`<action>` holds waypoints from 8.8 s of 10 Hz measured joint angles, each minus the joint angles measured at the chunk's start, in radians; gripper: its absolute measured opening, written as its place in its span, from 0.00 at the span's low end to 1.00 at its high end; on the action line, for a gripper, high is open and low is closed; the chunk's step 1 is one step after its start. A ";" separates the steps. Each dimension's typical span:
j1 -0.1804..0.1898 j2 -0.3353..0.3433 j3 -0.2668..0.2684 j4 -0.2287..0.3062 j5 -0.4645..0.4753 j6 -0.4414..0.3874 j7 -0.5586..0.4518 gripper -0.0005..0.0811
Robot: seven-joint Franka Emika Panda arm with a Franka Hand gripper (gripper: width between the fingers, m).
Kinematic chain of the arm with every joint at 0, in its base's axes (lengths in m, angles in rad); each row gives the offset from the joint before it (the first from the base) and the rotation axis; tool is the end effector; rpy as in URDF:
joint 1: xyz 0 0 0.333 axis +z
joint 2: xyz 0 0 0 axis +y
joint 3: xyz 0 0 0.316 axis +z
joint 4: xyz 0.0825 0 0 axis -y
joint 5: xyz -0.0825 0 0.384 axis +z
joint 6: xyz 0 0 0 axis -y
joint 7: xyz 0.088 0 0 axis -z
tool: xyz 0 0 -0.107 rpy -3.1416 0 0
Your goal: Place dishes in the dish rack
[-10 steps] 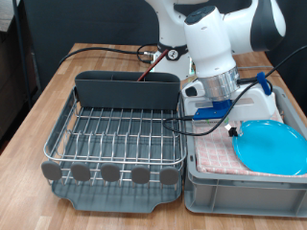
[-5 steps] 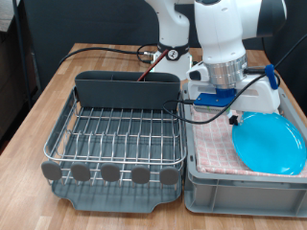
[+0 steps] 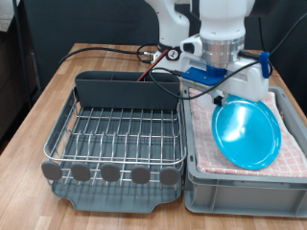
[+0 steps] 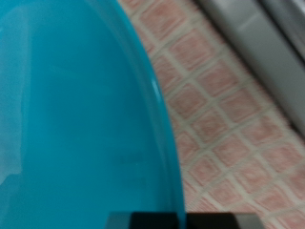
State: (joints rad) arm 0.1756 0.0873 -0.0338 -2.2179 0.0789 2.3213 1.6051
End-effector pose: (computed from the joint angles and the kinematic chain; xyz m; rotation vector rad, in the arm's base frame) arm 0.5342 0.0778 0.3390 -2.2459 2.1271 0.0493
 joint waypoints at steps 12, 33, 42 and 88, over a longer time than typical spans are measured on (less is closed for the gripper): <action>-0.035 -0.126 -0.077 0.110 -0.146 -0.391 0.111 0.03; -0.136 -0.212 -0.337 0.035 -0.585 -0.004 -0.962 0.03; -0.130 -0.093 -0.326 0.077 -0.747 0.053 -0.863 0.03; -0.115 -0.232 -0.290 -0.037 -0.391 -0.076 -1.172 0.99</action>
State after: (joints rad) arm 0.0602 -0.1446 -0.3237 -2.2553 -0.3123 2.2456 0.4329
